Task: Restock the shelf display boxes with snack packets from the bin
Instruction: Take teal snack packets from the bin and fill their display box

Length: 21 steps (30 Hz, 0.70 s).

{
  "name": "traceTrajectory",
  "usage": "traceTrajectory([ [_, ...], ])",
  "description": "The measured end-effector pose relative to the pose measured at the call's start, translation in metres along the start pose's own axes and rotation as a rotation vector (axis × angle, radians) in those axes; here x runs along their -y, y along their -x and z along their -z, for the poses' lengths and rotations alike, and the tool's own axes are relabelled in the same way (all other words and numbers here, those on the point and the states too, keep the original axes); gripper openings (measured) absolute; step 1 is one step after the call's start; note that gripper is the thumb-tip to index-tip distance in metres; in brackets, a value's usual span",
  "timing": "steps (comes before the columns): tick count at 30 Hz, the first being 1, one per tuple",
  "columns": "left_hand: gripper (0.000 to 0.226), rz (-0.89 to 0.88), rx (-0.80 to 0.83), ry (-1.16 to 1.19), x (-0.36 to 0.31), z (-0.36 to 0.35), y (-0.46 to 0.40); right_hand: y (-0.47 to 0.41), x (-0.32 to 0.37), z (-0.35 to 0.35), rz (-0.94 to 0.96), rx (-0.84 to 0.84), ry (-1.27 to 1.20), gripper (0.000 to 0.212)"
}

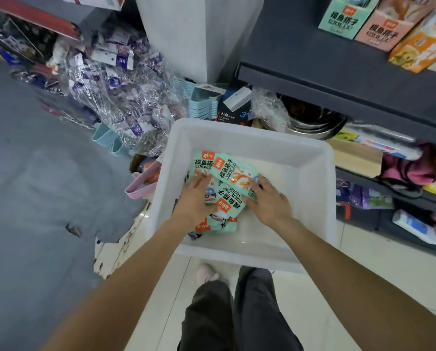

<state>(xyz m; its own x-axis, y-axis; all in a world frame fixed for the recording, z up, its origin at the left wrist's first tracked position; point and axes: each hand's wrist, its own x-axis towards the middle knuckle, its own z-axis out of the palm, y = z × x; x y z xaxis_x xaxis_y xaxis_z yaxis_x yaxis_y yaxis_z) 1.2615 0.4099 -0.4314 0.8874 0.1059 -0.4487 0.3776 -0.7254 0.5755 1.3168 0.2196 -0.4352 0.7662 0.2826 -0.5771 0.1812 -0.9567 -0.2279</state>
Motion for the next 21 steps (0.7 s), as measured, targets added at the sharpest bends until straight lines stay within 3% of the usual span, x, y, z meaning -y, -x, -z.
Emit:
traceTrajectory([
  [6, 0.061, -0.009, -0.059, -0.039, -0.004, 0.001, -0.003, -0.003, -0.020, 0.006, -0.079, -0.147, -0.148, 0.050],
  [12, 0.052, 0.043, -0.099, 0.085, -0.004, 0.008, -0.002, -0.009, -0.012, 0.008, -0.102, -0.164, -0.109, 0.073],
  [16, 0.064, 0.113, -0.010, 0.145, -0.008, 0.010, -0.006, -0.008, -0.011, 0.009, -0.216, -0.139, -0.107, 0.081],
  [18, 0.064, 0.105, 0.019, 0.180, -0.009, 0.012, -0.010, -0.010, -0.014, 0.017, -0.241, -0.121, -0.197, 0.071],
  [21, 0.051, 0.107, -0.042, 0.310, -0.012, 0.016, -0.015, -0.014, -0.016, 0.031, -0.204, -0.138, -0.396, 0.036],
])
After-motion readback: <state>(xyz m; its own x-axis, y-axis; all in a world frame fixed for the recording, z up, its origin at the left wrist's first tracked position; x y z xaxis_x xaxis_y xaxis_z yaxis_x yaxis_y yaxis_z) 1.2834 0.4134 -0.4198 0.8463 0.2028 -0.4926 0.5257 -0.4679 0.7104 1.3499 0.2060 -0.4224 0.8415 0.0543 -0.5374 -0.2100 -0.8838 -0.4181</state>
